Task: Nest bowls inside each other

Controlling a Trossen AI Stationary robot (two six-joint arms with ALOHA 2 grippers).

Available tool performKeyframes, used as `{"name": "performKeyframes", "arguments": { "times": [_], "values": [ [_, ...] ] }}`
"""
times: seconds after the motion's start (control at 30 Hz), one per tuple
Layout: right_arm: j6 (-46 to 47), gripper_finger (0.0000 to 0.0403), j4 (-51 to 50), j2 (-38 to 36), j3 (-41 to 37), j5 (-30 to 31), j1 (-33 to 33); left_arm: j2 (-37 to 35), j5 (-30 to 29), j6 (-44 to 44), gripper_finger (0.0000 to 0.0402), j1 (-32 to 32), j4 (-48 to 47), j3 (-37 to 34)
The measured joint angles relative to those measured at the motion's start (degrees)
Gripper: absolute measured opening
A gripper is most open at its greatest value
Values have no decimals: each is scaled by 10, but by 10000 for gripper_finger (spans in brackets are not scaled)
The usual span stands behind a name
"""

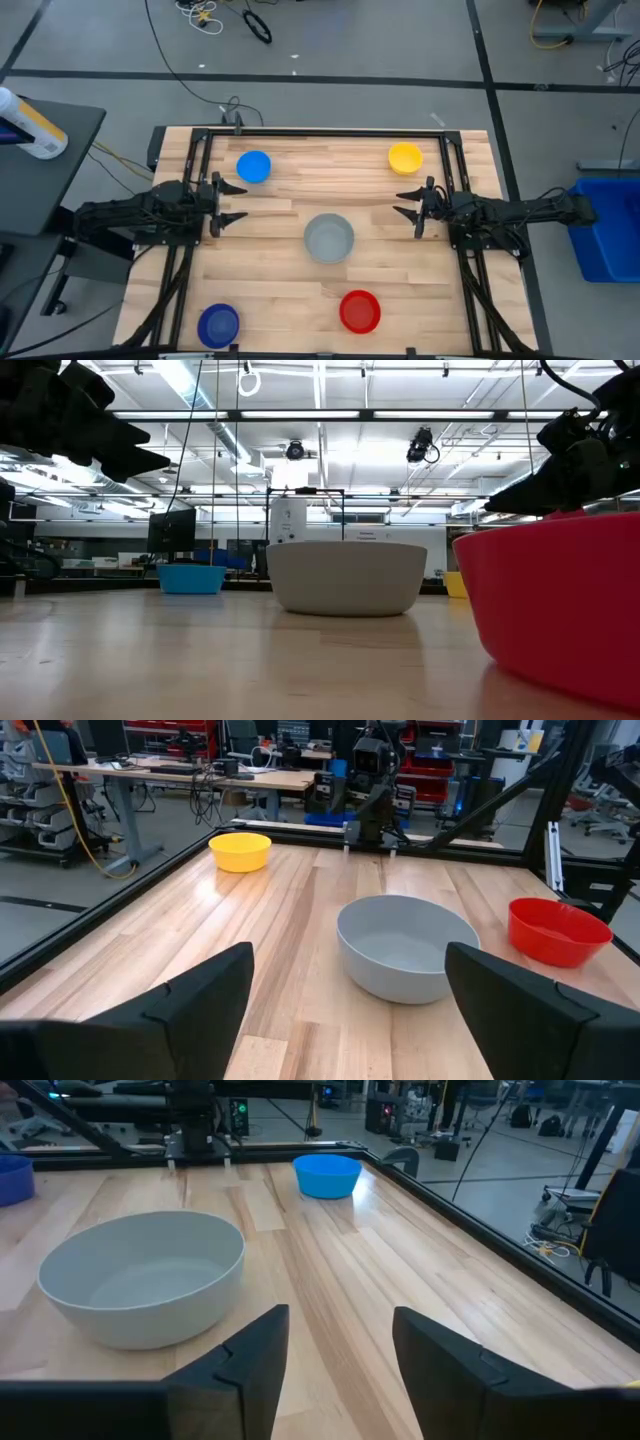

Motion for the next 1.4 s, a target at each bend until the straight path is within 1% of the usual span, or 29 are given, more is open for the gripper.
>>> {"name": "performKeyframes", "arguments": {
  "times": [0.2, 1.0, 1.4],
  "values": [
    [0, 190, 0, 0, 0, 0, 0, 0, 0, 0, 339, 0, 0, 0],
    [0, 223, 0, 0, 0, 0, 0, 0, 0, 0, 339, 0, 0, 0],
    [0, 201, 0, 0, 0, 0, 0, 0, 0, 0, 339, 0, 14, 0]
  ]
}}
